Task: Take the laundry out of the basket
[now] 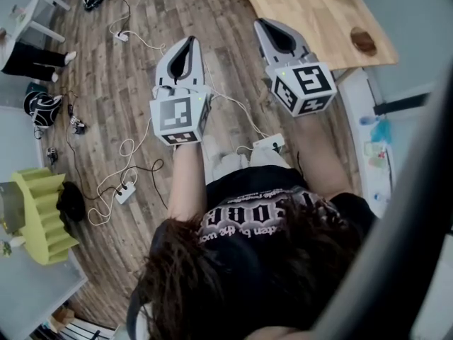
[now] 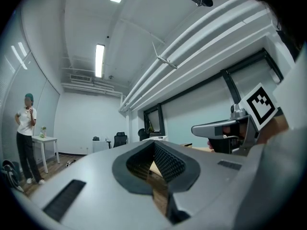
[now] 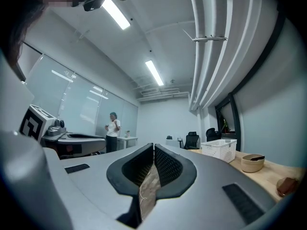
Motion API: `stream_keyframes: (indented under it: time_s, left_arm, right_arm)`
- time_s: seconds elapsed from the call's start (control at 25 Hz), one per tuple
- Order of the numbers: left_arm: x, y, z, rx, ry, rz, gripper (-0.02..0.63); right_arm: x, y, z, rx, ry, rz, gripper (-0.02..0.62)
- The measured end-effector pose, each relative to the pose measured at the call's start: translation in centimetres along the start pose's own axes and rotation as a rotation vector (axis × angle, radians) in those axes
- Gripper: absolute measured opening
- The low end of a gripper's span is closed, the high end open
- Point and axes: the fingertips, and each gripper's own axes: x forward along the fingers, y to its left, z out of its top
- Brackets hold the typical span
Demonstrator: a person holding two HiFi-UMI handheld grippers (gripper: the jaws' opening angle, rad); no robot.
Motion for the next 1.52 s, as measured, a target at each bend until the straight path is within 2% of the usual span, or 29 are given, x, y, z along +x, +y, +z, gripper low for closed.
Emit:
stream_keyframes:
  time_s: [0.32, 0.48, 1.0, 1.32, 1.52]
  left_arm:
    - [4.3, 3.3, -1.0, -0.027, 0.010, -0.026, 0.002]
    - [7.0, 5.9, -1.1, -0.015, -0.020, -0.073, 0.002]
    - [17.2, 14.9, -0.8, -0.013, -0.041, -0.195, 0.002]
    - [20.7, 17.9, -2.1, -0.014, -0.047, -0.250, 0.002]
    - [22.7, 17.8, -2.4, -0.031, -0.023, -0.269, 0.002]
  right_arm:
    - [4.9, -1.3, -0.9, -0.004, 0.017, -0.027, 0.031]
    - [8.2, -2.1, -0.7, -0.005, 0.011, -0.071, 0.031]
    - [19.3, -4.5, 0.2, -0.034, -0.002, -0.206, 0.031]
    - [22.8, -5.8, -0.1, -0.037, -0.008, -0.276, 0.031]
    - [23.4, -7.1, -0.2, -0.044, -0.008, -0.302, 0.031]
